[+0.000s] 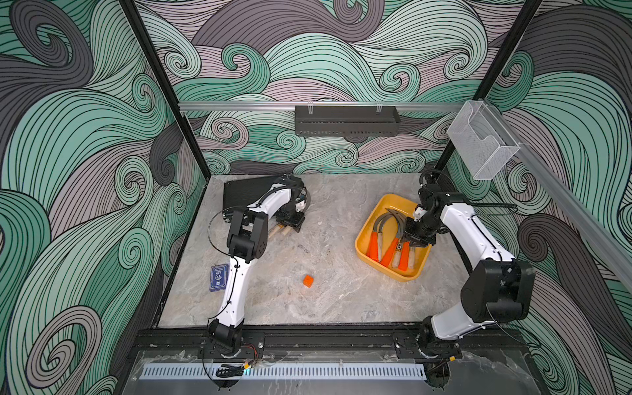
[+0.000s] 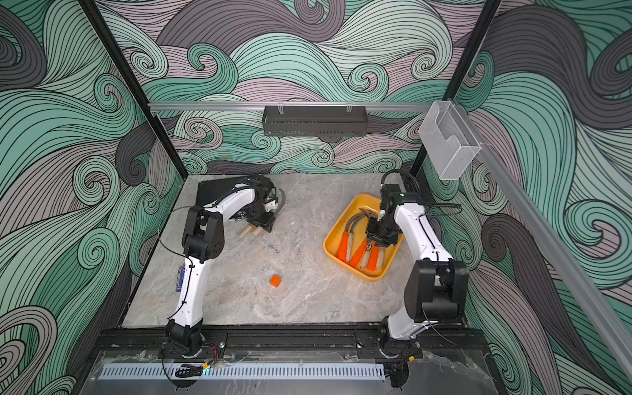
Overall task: Put small sickles into storage boxes
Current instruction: Pick up the sickle at the center of the board.
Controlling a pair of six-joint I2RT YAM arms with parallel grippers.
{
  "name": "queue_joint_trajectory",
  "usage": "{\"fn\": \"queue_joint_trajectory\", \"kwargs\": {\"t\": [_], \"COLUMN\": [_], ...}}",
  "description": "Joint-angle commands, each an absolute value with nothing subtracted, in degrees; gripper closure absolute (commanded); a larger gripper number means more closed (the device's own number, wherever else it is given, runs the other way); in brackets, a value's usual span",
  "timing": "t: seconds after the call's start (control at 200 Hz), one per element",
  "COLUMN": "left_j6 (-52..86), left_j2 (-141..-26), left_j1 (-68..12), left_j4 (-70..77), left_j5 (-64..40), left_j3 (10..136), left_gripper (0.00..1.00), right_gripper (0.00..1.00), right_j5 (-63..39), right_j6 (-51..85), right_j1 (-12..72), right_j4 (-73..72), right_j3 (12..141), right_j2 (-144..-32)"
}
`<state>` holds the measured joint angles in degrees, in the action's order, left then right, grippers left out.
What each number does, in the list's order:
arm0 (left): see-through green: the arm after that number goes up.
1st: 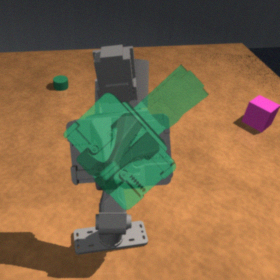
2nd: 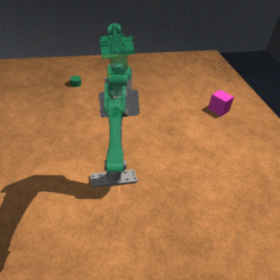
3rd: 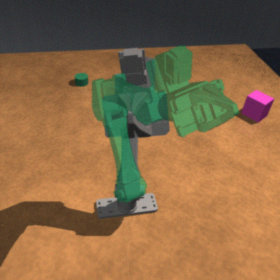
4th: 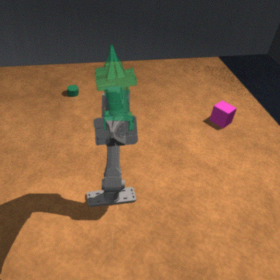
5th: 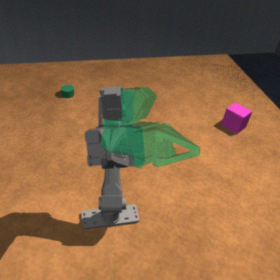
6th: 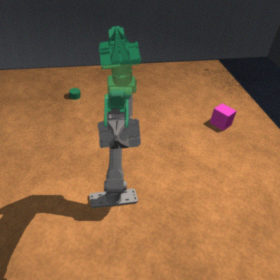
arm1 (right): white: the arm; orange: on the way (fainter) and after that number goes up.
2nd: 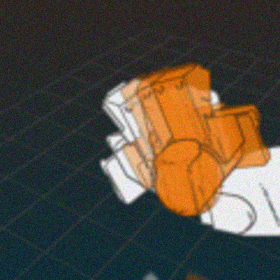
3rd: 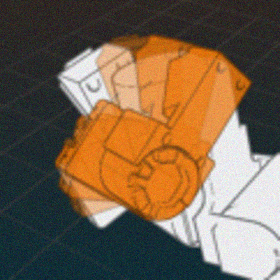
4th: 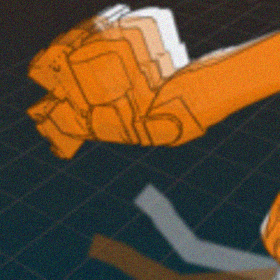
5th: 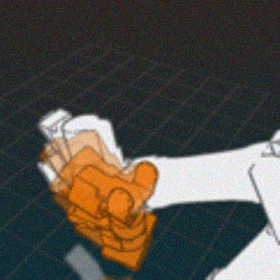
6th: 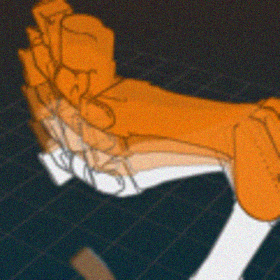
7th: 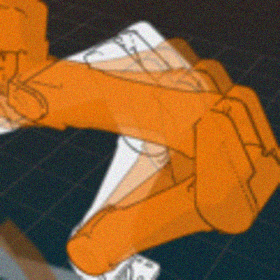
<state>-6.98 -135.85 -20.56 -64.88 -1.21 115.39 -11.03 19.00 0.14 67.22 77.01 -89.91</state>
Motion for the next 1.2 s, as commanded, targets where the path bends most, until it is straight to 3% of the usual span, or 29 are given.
{"fn": "queue_joint_trajectory", "kwargs": {"t": [0.0, 0.33, 0.495, 0.695, 0.871, 1.196], "left_j6": [-5.7, -5.1, -5.1, -5.6, -7.4, -8.8], "left_j2": [-137.8, -139.5, -140.0, -139.9, -140.2, -139.2], "left_j1": [-21.5, -21.9, -22.0, -22.0, -22.0, -22.0], "left_j4": [-65.9, -65.9, -66.1, -66.1, -66.6, -68.2], "left_j5": [1.4, 3.3, 3.2, 2.6, 1.0, -1.6], "left_j3": [117.7, 118.4, 118.5, 118.5, 119.5, 124.1], "left_gripper": [0.43, 0.52, 0.68, 0.73, 0.91, 0.96], "right_gripper": [0.67, 0.67, 0.67, 0.67, 0.67, 0.67], "right_j5": [-11.4, -11.1, -10.9, -11.2, -11.4, -10.8], "right_j6": [18.4, 18.3, 18.4, 18.7, 18.9, 19.4], "right_j1": [0.3, 0.3, 0.2, 0.3, 0.2, 0.2], "right_j4": [68.9, 69.1, 69.2, 69.1, 69.1, 69.1], "right_j3": [77.2, 76.8, 76.4, 76.0, 75.7, 77.6], "right_j2": [-89.0, -88.0, -87.5, -87.3, -87.3, -87.5]}}
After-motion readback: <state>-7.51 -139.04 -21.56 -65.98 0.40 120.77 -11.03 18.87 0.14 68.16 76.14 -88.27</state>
